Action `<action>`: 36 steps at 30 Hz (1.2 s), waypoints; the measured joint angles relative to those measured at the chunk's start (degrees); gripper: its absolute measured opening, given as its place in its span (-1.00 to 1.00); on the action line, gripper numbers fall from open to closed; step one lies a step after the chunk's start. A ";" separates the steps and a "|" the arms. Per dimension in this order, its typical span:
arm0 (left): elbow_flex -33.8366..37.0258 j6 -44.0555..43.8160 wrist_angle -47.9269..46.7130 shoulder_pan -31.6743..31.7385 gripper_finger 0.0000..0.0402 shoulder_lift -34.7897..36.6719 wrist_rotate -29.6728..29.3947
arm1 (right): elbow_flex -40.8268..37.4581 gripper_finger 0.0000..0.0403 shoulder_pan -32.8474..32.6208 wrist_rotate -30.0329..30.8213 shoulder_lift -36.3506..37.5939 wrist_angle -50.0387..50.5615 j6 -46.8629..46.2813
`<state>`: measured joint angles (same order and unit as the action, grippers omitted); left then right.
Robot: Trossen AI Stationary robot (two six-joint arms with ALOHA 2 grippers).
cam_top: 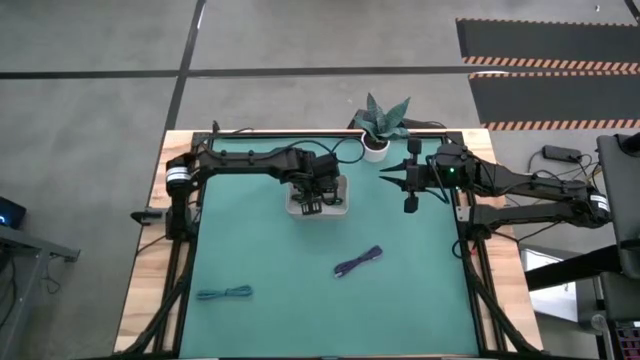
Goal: Pick and place USB-C Cables
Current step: Put the black charger cable into the white bin
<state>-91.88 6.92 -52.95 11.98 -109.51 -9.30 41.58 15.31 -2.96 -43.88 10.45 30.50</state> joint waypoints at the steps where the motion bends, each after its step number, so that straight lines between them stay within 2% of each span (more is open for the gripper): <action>1: 0.00 0.00 0.01 0.07 -0.86 0.00 0.00 | 0.00 -0.72 0.00 0.00 -0.01 0.00 0.00; 26: 0.61 3.48 1.70 0.94 -0.86 0.00 -0.01 | 0.00 -0.72 0.00 0.00 -0.04 0.01 -0.02; 36: 4.31 3.99 4.04 1.04 -0.86 0.00 0.00 | 0.00 -0.72 0.00 0.00 -0.04 0.01 -0.02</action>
<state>-87.57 10.91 -48.92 13.02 -109.51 -9.30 41.58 15.31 -2.96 -43.92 10.46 30.48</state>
